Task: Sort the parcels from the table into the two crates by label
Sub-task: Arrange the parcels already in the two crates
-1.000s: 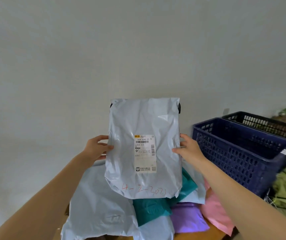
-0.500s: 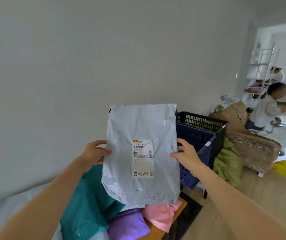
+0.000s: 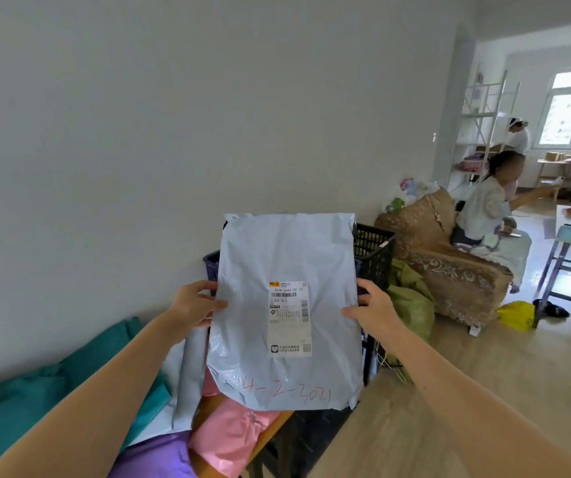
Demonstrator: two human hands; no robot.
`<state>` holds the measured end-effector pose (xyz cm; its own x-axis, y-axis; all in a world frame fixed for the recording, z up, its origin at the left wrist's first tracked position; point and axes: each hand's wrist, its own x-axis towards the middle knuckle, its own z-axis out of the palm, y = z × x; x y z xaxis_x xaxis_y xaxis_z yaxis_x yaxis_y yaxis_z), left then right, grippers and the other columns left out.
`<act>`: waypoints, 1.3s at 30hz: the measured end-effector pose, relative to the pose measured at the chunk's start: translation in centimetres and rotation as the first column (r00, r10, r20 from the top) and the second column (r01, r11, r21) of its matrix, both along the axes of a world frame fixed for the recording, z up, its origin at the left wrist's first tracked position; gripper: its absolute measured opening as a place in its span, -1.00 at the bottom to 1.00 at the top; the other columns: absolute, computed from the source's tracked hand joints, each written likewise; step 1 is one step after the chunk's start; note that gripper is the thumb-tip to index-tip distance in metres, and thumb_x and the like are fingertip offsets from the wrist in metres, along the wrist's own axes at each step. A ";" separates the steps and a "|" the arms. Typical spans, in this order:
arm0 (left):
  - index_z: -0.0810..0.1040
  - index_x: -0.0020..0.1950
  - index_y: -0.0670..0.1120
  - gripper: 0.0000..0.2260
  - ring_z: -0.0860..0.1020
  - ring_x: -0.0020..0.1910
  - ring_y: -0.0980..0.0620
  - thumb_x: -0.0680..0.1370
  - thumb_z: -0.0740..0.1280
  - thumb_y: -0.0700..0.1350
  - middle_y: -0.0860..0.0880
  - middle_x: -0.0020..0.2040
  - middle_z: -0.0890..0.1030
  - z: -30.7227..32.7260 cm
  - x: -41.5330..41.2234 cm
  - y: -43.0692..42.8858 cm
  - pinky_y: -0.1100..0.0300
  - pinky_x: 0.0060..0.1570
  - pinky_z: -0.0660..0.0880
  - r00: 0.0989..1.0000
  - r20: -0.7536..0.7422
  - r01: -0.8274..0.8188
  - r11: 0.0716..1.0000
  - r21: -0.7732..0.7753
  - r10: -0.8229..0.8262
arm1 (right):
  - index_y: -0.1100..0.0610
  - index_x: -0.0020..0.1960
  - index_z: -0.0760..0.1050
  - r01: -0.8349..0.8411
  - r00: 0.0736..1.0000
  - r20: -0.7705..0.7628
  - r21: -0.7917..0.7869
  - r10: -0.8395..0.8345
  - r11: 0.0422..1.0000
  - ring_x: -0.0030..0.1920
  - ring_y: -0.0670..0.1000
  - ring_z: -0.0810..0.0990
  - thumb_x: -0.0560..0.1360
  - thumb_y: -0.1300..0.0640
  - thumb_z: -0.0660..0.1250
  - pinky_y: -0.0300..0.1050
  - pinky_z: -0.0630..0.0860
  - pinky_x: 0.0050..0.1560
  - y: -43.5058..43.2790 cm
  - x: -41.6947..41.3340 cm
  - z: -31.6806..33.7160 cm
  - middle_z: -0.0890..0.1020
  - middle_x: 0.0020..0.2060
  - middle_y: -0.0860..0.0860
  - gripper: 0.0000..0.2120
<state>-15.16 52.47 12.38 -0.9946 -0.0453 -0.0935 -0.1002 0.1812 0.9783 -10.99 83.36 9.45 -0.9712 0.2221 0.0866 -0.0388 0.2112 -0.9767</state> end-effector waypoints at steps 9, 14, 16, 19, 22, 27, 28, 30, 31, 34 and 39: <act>0.56 0.15 -0.21 -0.74 0.65 -0.17 -0.11 0.48 0.39 -0.40 -0.16 -0.11 0.64 -0.3 -6.4 8.4 0.14 -0.33 0.64 0.997 0.020 0.073 0.997 -0.026 -0.072 | 0.15 0.37 0.30 0.119 0.992 0.040 -0.024 -0.118 0.993 -0.13 -0.07 0.52 0.43 0.41 0.38 -0.24 0.44 -0.31 8.0 -4.3 -1.4 0.50 -0.02 0.05 -0.43; 0.56 0.18 -0.21 -0.72 0.66 -0.15 -0.09 0.49 0.38 -0.38 -0.17 -0.05 0.65 -0.8 -11.4 12.4 0.13 -0.32 0.64 0.993 0.012 0.116 0.992 -0.047 -0.116 | 0.14 0.31 0.32 0.168 0.985 0.023 0.000 -0.168 0.986 -0.12 -0.07 0.52 0.42 0.40 0.40 -0.22 0.45 -0.28 11.9 -8.5 -1.9 0.53 0.02 0.07 -0.47; 0.54 0.21 -0.21 -0.70 0.66 -0.14 -0.09 0.50 0.38 -0.38 -0.17 -0.03 0.65 -1.0 -13.8 13.9 0.14 -0.33 0.63 0.991 0.010 0.135 0.990 -0.038 -0.135 | 0.14 0.31 0.32 0.174 0.985 0.020 0.011 -0.174 0.985 -0.14 -0.07 0.52 0.42 0.40 0.41 -0.22 0.45 -0.29 13.5 -10.7 -1.6 0.52 -0.04 0.04 -0.47; 0.51 0.26 -0.17 -0.65 0.67 -0.11 -0.11 0.50 0.39 -0.36 -0.17 -0.02 0.66 -1.1 -17.8 16.0 0.10 -0.26 0.64 0.989 0.009 0.145 0.989 -0.031 -0.144 | 0.16 0.32 0.34 0.178 0.984 0.008 0.032 -0.178 0.984 -0.11 -0.03 0.53 0.42 0.39 0.41 -0.21 0.47 -0.26 15.7 -14.2 -1.0 0.53 0.03 0.10 -0.48; 0.49 0.27 -0.14 -0.65 0.66 -0.11 -0.11 0.50 0.39 -0.34 -0.18 -0.01 0.66 -1.0 -21.6 18.0 0.11 -0.27 0.63 0.988 0.012 0.154 0.988 -0.025 -0.154 | 0.17 0.32 0.35 0.166 0.986 0.003 0.066 -0.166 0.984 -0.13 -0.06 0.53 0.43 0.38 0.41 -0.21 0.47 -0.27 17.9 -17.8 -0.4 0.53 -0.04 0.05 -0.49; 0.47 0.26 -0.12 -0.65 0.65 -0.10 -0.09 0.51 0.38 -0.35 -0.19 0.05 0.64 -1.2 -27.5 21.2 0.15 -0.32 0.60 0.987 0.015 0.161 0.987 0.004 -0.161 | 0.15 0.32 0.37 0.155 0.988 -0.008 0.118 -0.155 0.981 -0.14 -0.11 0.51 0.45 0.35 0.41 -0.23 0.46 -0.25 21.1 -23.8 0.3 0.51 -0.09 -0.03 -0.51; 0.47 0.26 -0.12 -0.65 0.65 -0.11 -0.09 0.51 0.38 -0.35 -0.18 0.04 0.64 -1.3 -28.5 21.9 0.15 -0.31 0.60 0.987 0.018 0.161 0.987 0.001 -0.161 | 0.14 0.33 0.37 0.155 0.988 -0.009 0.127 -0.155 0.980 -0.12 -0.09 0.51 0.45 0.34 0.41 -0.22 0.47 -0.22 21.8 -24.9 0.3 0.52 -0.06 -0.01 -0.51; 0.47 0.25 -0.12 -0.66 0.66 -0.13 -0.07 0.51 0.37 -0.35 -0.15 0.00 0.65 -1.6 -30.3 23.2 0.15 -0.30 0.61 0.987 0.027 0.162 0.987 -0.005 -0.161 | 0.14 0.33 0.37 0.159 0.987 -0.007 0.134 -0.160 0.978 -0.08 -0.04 0.51 0.45 0.33 0.41 -0.17 0.49 -0.16 23.0 -26.7 0.0 0.53 0.00 0.03 -0.50; 0.48 0.24 -0.13 -0.67 0.66 -0.13 -0.07 0.52 0.37 -0.35 -0.14 -0.01 0.65 -1.8 -31.1 23.8 0.15 -0.30 0.61 0.986 0.032 0.163 0.987 -0.009 -0.162 | 0.13 0.34 0.37 0.162 0.987 -0.005 0.134 -0.163 0.978 -0.06 -0.02 0.52 0.45 0.33 0.41 -0.15 0.49 -0.14 23.7 -27.5 -0.1 0.53 -0.01 0.02 -0.50; 0.48 0.23 -0.12 -0.69 0.66 -0.14 -0.07 0.52 0.37 -0.34 -0.14 -0.02 0.66 -2.1 -33.2 25.7 0.15 -0.30 0.61 0.987 0.039 0.154 0.988 -0.025 -0.153 | 0.11 0.35 0.37 0.160 0.987 0.007 0.123 -0.162 0.979 -0.02 0.02 0.53 0.45 0.32 0.41 -0.13 0.51 -0.13 25.5 -30.1 -0.6 0.51 -0.03 -0.01 -0.49; 0.48 0.22 -0.13 -0.67 0.66 -0.14 -0.09 0.50 0.39 -0.34 -0.17 0.01 0.64 -2.4 -36.7 29.0 0.18 -0.35 0.62 0.995 0.037 0.092 0.996 -0.004 -0.092 | 0.13 0.34 0.39 0.120 0.993 0.000 0.136 -0.121 0.983 0.00 0.02 0.53 0.47 0.33 0.39 -0.17 0.50 -0.17 29.0 -35.5 -0.6 0.53 0.05 0.04 -0.53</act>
